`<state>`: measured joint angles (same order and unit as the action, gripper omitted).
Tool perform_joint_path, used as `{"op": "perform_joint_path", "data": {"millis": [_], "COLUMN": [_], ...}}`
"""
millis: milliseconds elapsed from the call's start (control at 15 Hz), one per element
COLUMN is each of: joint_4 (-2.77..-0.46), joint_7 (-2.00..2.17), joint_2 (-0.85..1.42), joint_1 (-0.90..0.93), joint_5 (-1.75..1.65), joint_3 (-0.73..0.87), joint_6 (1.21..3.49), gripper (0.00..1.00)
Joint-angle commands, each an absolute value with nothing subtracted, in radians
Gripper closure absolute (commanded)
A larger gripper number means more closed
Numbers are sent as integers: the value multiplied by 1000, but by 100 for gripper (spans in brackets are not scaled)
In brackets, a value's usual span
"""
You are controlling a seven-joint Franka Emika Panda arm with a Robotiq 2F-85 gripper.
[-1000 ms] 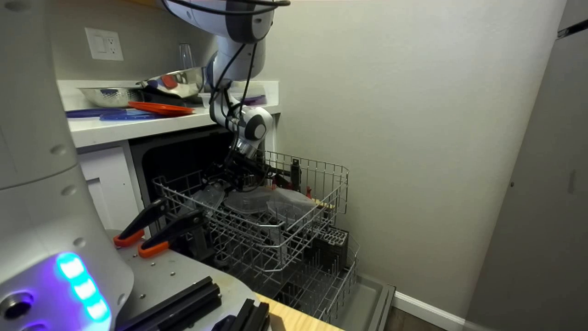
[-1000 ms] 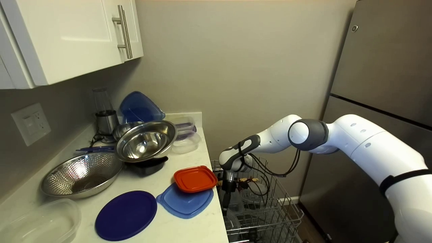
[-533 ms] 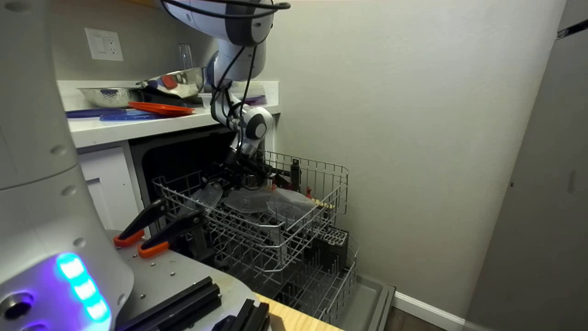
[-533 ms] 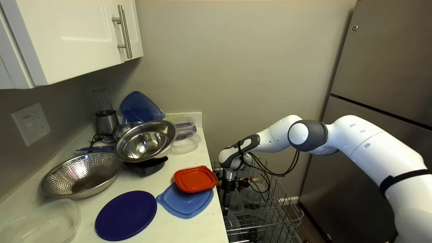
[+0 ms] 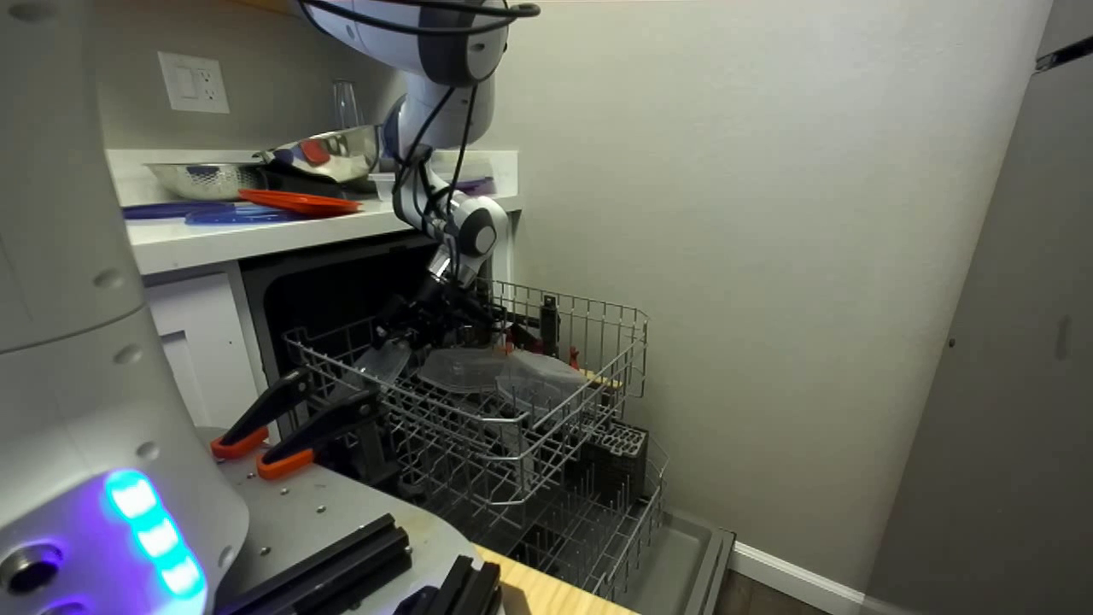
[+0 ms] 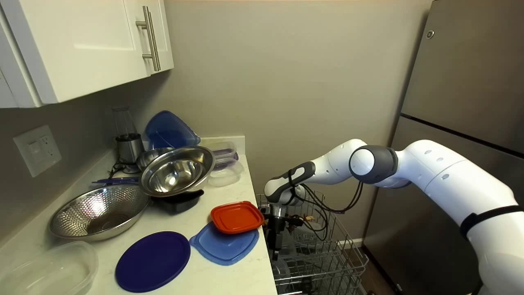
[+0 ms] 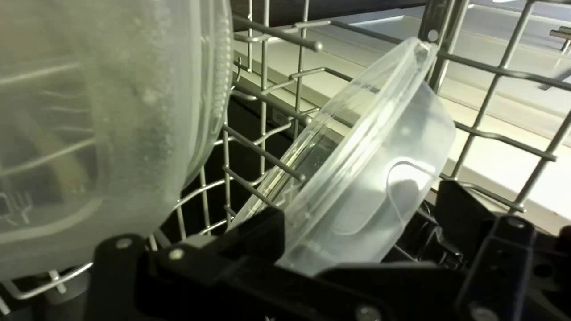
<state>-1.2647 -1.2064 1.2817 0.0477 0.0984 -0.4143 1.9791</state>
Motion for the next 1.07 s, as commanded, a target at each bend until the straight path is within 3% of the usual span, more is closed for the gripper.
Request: {"op": "perform_joint_path", "data": {"millis": [0,1000], "joint_4": [-1253,-1103], "joint_7": [-1329,-1618], "joint_2": [1303,1359], "joint_1": [48,79], "joint_5": [121,169], "joint_3": [-436,-407], "joint_6": [1904,1597], "gripper": [0,0]}}
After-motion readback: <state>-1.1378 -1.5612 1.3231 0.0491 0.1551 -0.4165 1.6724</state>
